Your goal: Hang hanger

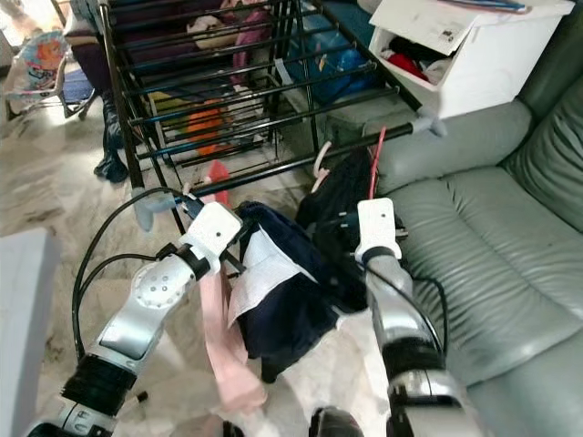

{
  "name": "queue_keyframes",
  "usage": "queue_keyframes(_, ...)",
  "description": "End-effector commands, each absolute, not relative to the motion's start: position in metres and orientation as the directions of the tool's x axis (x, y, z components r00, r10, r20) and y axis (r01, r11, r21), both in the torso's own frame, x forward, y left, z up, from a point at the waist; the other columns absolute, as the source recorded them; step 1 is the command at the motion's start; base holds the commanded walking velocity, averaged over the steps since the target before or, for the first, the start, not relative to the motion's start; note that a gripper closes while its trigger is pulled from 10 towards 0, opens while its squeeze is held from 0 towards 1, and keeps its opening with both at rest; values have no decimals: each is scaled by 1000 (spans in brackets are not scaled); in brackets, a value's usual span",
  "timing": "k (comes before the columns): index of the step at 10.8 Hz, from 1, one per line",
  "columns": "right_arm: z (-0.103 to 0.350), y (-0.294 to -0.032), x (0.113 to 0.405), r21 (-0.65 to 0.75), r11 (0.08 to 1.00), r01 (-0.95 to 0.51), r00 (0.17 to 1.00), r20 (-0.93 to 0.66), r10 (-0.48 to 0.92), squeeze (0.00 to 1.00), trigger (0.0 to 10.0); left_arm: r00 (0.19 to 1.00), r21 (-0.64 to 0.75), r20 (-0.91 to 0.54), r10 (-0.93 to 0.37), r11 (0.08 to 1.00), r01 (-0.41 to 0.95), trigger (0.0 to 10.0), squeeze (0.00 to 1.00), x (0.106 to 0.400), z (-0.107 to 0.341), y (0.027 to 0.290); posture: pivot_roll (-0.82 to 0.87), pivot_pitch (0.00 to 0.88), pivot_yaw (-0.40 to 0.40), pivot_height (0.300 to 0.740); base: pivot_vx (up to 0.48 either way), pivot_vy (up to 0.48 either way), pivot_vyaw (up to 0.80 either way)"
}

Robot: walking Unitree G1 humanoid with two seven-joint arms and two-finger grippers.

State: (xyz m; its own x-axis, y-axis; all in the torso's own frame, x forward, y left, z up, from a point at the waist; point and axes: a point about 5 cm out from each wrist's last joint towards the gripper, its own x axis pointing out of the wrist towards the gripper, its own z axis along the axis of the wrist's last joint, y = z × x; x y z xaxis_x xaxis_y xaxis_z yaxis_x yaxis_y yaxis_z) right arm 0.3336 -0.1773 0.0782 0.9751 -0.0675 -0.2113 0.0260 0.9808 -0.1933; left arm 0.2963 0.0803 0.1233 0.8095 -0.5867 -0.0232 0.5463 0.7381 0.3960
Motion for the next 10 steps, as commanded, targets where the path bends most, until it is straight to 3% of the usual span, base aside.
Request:
queue_keyframes(1,79,-181,337,-188,981,44,971,-223,-87,0,10000,801,420,13,-599,730,539,10000,0,296,133,80,5,48,43,740,0,0,0)
queue_keyframes(4,73,-202,341,-166,977,133,940,-292,-177,0,10000,796,429,5,-605,721,545,10000,0,293,132,82,18,54,43,740,0,0,0)
queue_keyframes(9,89,-211,362,-217,973,82,938,-313,-149,0,10000,788,442,-17,-616,702,558,10000,0,291,130,83,28,67,44,740,0,0,0)
queue_keyframes(10,92,-212,365,-202,975,90,930,-333,-155,0,5098,785,442,-22,-619,699,563,10000,0,289,130,82,27,68,45,740,0,0,0)
